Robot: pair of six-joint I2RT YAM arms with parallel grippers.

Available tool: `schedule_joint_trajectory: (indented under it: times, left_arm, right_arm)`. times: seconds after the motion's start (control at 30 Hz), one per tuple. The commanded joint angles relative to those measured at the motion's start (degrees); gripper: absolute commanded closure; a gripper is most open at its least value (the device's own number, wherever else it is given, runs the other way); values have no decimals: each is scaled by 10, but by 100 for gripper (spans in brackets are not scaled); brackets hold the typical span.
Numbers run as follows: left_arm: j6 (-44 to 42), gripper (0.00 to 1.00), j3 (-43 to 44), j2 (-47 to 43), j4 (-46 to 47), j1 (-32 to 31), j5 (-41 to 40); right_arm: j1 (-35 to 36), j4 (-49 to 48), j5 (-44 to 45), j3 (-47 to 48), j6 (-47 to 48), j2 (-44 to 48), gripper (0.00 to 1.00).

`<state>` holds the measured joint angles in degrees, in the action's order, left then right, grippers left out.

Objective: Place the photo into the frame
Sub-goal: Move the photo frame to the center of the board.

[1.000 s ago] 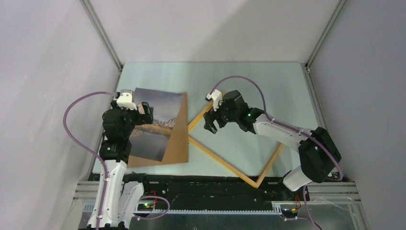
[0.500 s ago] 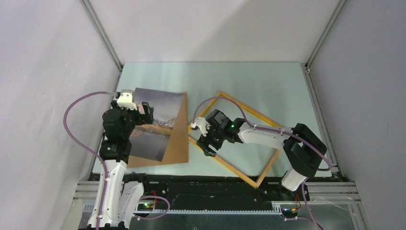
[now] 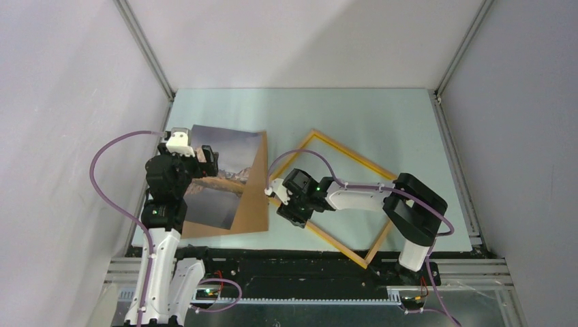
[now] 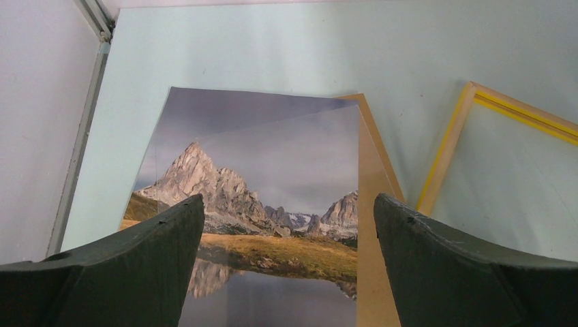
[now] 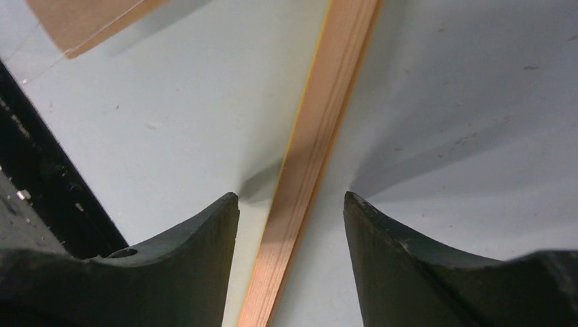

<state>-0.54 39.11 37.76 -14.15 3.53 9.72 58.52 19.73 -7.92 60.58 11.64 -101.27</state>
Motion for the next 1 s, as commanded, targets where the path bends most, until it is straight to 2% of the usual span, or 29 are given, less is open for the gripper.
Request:
schedule_joint_trajectory:
  times: [0.0,0.53,0.97]
  left_arm:
    - [-10,2,-2,-5,18,5,10]
    - [-12,2,-5,-8,23,5,9]
    - [-13,2,-5,-15,23,5,6]
  right_arm:
    - [1,-20,42,10,-4,-16,41]
    - [-16,-25,68,30,-21,-26,68]
    - [-144,8,22,105,-85,-82,92]
